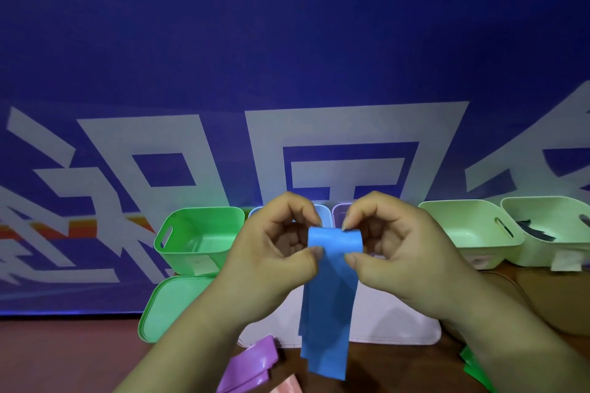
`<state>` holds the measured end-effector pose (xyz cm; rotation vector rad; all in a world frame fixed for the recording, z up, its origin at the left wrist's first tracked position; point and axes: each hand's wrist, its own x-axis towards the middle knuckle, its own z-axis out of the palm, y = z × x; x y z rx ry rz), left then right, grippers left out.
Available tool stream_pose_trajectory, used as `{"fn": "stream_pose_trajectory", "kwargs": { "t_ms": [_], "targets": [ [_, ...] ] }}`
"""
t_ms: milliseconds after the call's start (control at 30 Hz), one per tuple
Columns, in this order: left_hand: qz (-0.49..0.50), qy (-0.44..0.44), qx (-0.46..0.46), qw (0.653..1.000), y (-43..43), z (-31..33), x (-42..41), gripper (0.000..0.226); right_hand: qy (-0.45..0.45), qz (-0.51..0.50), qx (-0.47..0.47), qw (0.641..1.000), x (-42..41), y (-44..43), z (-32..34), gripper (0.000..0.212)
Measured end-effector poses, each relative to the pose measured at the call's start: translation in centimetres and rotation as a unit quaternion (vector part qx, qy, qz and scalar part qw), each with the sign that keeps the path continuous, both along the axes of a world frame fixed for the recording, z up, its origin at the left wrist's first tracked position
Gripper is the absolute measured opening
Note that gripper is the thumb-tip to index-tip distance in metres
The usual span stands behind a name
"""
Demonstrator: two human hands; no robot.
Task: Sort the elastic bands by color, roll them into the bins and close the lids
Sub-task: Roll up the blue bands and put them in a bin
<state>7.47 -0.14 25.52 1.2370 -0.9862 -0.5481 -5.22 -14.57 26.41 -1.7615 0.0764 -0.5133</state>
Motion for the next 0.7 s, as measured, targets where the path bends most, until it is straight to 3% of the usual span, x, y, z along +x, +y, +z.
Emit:
{"fn": "stream_pose_trajectory", "kwargs": {
  "t_ms": [467, 700],
  "targets": [
    [-0.018, -0.053, 0.004, 0.998, 0.31, -0.23, 0.54, 0.026, 0.036, 0.000, 0.083, 0.996, 0.58, 0.05, -0.08, 0.019],
    [-0.009, -0.011, -0.005, 1.000, 0.17, -0.13, 0.35, 0.026, 0.043, 0.004, 0.051, 0.998, 0.46, -0.08, -0.21, 0.021]
  ]
}}
